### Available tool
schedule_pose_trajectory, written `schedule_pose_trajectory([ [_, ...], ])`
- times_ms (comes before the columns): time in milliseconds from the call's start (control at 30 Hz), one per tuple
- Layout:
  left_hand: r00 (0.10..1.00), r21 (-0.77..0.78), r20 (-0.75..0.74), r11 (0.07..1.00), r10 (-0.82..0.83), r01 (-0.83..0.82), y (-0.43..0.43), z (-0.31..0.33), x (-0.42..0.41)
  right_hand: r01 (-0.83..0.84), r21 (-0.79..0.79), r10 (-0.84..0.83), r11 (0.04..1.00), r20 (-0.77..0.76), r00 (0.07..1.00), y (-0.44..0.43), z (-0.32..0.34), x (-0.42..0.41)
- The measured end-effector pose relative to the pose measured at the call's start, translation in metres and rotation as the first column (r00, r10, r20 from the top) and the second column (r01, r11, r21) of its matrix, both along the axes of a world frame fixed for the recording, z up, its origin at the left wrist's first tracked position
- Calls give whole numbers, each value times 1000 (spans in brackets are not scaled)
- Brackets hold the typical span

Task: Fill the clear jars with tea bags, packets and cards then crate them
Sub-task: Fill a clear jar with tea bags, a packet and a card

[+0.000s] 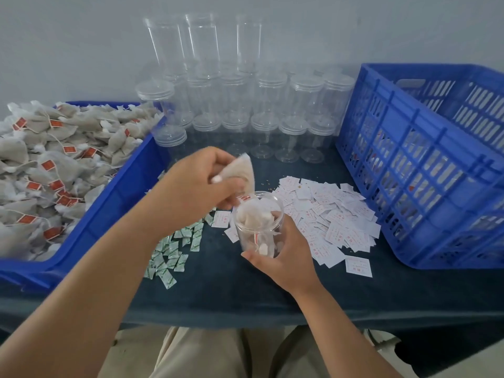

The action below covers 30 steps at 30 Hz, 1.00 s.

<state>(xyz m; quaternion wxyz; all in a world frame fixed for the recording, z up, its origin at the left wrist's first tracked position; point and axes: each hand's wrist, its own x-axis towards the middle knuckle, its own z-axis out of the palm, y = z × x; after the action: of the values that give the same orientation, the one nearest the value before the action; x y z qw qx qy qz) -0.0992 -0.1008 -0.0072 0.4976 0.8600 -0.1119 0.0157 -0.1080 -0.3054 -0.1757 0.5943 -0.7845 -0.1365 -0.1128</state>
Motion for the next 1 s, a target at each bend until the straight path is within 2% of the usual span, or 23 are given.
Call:
schedule_pose_trajectory([
  [67,998,341,66,940,-8,-15,-14,-7,0,4,11,-4,1000,16,1000,-1,1,0],
  [100,997,448,69,894,-33,-1,-20,-11,-1,13,5,-13,1000,33,999,-1,2,-1],
  [200,996,532,64,847,-61,18,-23,-17,1,35,-25,-33,999,76,997,-1,5,-3],
  [367,981,647,193,751,10,-135,-25,-17,10,35,-54,-28,998,136,990,2,5,-4],
  [467,990,689,135,714,42,-124,-34,-21,11,24,-56,-15,998,143,990,0,6,-4],
  [533,986,705,152,692,64,-153,-35,-24,9,21,-53,-14,998,140,990,1,8,-5],
  [600,971,635,225,743,82,-210,-32,-26,5,27,-48,-20,998,139,990,2,7,-4],
  [667,948,473,296,844,118,-252,-28,-23,0,36,-41,-31,999,121,992,1,5,-3],
  [733,946,414,314,885,82,-214,-24,-20,-3,35,-34,-31,999,104,994,0,4,-2],
  [767,963,480,267,865,13,-145,-22,-18,-3,32,-35,-28,999,102,994,0,5,-2],
  [867,987,740,7,665,-158,102,-26,-13,3,9,-55,-3,998,108,994,1,4,-2],
  [933,985,812,-44,568,-165,132,-32,-15,8,-13,-55,18,998,96,995,1,3,-2],
  [1000,986,896,-61,427,-152,121,-46,-20,10,-24,-80,31,996,94,995,1,2,-2],
])
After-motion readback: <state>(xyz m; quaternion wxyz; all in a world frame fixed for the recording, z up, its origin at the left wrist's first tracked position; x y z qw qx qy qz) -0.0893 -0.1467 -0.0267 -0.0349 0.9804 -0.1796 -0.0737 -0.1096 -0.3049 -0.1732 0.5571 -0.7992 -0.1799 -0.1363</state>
